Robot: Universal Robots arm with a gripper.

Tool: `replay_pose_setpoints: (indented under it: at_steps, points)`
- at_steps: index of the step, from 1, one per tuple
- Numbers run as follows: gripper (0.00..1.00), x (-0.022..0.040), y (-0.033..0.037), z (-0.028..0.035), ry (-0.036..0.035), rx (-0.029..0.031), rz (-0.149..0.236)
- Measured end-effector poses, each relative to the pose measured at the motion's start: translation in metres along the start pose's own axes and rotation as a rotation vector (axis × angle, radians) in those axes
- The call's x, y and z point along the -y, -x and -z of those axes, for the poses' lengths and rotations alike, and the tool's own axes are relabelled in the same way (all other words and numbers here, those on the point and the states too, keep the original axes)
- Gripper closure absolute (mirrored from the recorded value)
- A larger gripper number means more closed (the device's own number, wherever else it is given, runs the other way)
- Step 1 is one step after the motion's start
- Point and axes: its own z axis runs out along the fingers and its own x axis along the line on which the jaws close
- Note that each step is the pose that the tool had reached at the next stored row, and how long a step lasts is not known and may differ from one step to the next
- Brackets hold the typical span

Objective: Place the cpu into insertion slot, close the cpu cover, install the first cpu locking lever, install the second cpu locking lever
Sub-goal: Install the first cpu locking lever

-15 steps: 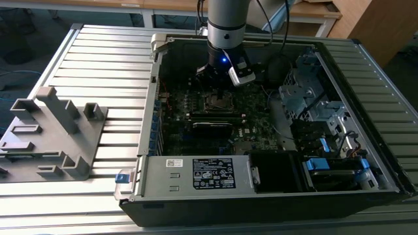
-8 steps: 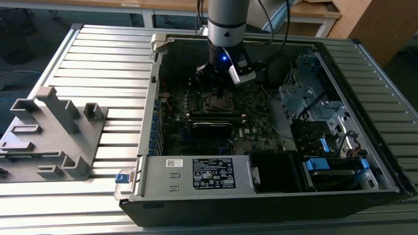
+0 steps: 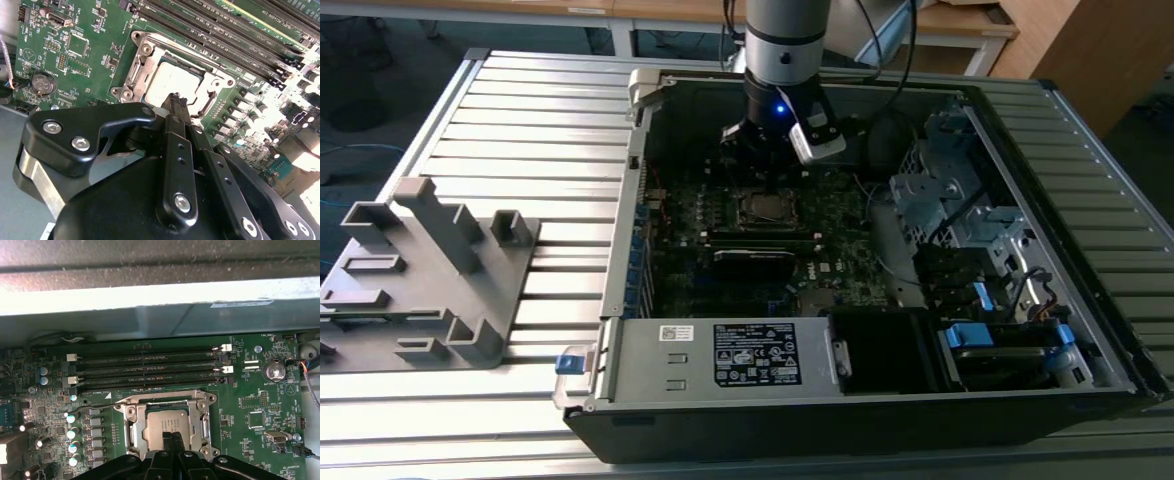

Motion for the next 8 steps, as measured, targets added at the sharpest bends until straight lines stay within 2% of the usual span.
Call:
replay_pose_setpoints:
  at_steps: [8]
  points:
    - [0.90,0.0000,-0.0005,0.0004,-0.0001,0.0000,0.000]
